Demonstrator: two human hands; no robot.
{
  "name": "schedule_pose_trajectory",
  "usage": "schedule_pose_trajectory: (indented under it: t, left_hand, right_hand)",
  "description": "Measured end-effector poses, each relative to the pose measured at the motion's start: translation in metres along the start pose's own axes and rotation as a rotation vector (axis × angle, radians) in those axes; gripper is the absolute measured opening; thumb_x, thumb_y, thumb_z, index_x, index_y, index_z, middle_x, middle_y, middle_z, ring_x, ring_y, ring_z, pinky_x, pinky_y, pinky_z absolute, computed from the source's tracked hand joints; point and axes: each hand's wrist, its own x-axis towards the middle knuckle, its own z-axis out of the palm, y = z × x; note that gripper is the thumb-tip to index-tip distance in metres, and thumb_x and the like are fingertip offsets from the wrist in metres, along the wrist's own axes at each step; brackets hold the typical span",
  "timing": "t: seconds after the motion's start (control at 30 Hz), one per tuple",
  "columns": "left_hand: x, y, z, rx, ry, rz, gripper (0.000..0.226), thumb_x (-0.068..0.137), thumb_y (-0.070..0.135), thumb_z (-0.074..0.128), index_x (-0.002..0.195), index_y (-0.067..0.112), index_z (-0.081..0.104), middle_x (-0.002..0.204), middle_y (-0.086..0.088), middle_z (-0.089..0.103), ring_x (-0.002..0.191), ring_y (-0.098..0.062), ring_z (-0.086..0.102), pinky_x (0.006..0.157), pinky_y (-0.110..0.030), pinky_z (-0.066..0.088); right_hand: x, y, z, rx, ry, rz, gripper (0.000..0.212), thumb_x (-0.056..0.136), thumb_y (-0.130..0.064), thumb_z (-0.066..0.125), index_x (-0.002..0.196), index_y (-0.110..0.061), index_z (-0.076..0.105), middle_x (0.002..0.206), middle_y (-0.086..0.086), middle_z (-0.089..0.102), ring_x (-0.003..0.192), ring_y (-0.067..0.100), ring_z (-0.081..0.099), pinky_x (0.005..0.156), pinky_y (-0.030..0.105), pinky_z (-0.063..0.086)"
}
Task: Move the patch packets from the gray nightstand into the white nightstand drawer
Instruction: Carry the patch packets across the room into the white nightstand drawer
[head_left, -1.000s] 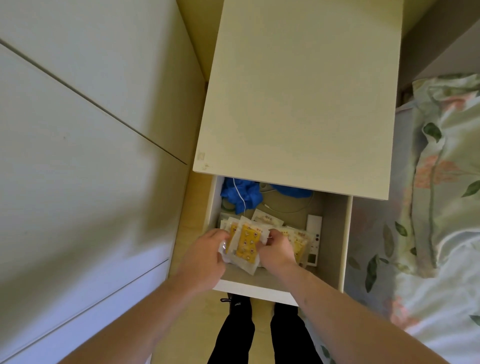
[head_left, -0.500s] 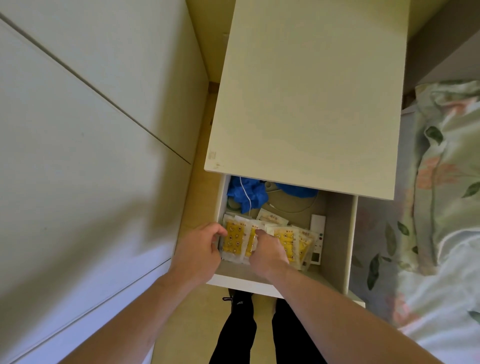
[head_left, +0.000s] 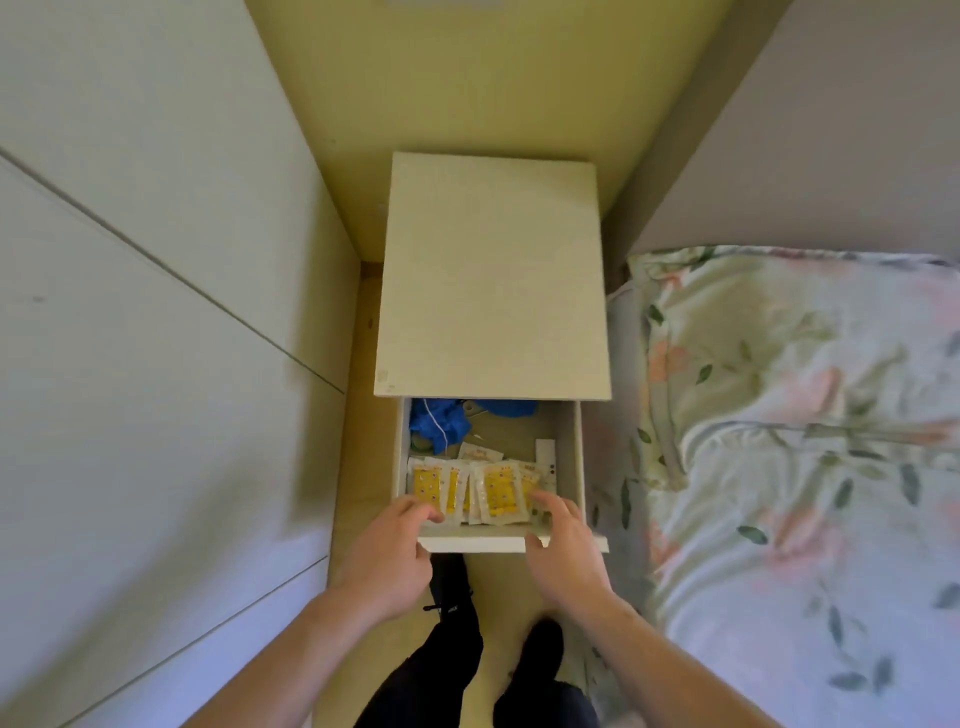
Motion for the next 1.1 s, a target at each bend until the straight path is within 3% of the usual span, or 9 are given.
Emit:
schedule_pose_trajectory:
  t: [0.07,0.27,0.4,0.5,0.83,1.1]
  left_hand:
    - [-0.027,0.025,-0.008,0.03,-0.02,0.043,0.045,0.096,0.007,0.049,0.132,0.034,0.053,0.14,0.022,0.04,0.108,-0.002,0.054,0.086,-0.023,0.054]
    - [-0.092,0.101,-0.022,0.231,-0.108,0.233,0.05,0.097,0.006,0.046,0.142,0.028,0.049,0.151,0.013,0.036,0.136,-0.008,0.041,0.11,-0.022,0.037]
    - [-0.128,0.157,-0.014,0.395,-0.16,0.384,0.049,0.1,0.012,0.045,0.146,0.028,0.046,0.156,0.013,0.031,0.137,-0.009,0.041,0.112,-0.026,0.039]
    - [-0.164,0.202,0.009,0.503,-0.177,0.501,0.047,0.102,0.017,0.046,0.147,0.03,0.044,0.158,0.014,0.027,0.139,-0.011,0.039,0.114,-0.03,0.039]
    - [-0.365,0.319,0.183,0.672,-0.273,0.981,0.053,0.096,0.019,0.051,0.148,0.029,0.045,0.161,0.005,0.031,0.147,-0.02,0.033,0.123,-0.036,0.024]
    - [-0.554,0.364,0.335,0.742,-0.449,1.354,0.056,0.098,0.031,0.055,0.152,0.037,0.038,0.165,0.013,0.019,0.15,-0.016,0.024,0.123,-0.035,0.021]
  right_hand:
    - [-0.039,-0.002,-0.018,0.069,0.046,0.005,0.056,0.099,-0.015,0.057,0.15,-0.032,0.042,0.154,-0.012,0.039,0.132,0.015,0.05,0.1,0.037,0.054]
    - [-0.151,0.015,-0.06,0.209,0.192,0.022,0.052,0.097,-0.017,0.055,0.146,-0.033,0.045,0.151,-0.009,0.042,0.112,0.014,0.06,0.09,0.039,0.058]
    - [-0.229,0.049,-0.078,0.266,0.329,0.05,0.052,0.099,-0.021,0.057,0.147,-0.036,0.042,0.154,-0.012,0.04,0.127,0.012,0.052,0.095,0.022,0.044]
    - [-0.299,0.085,-0.085,0.341,0.435,0.078,0.051,0.1,-0.024,0.056,0.147,-0.038,0.041,0.154,-0.015,0.038,0.136,0.014,0.048,0.102,0.028,0.042]
    - [-0.578,0.247,-0.034,0.459,0.846,0.265,0.056,0.1,-0.031,0.058,0.151,-0.042,0.036,0.16,-0.019,0.031,0.147,0.009,0.034,0.121,0.033,0.031]
    - [-0.794,0.36,0.048,0.607,1.098,0.497,0.057,0.1,-0.033,0.06,0.152,-0.039,0.037,0.159,-0.023,0.03,0.148,0.003,0.029,0.123,0.028,0.026]
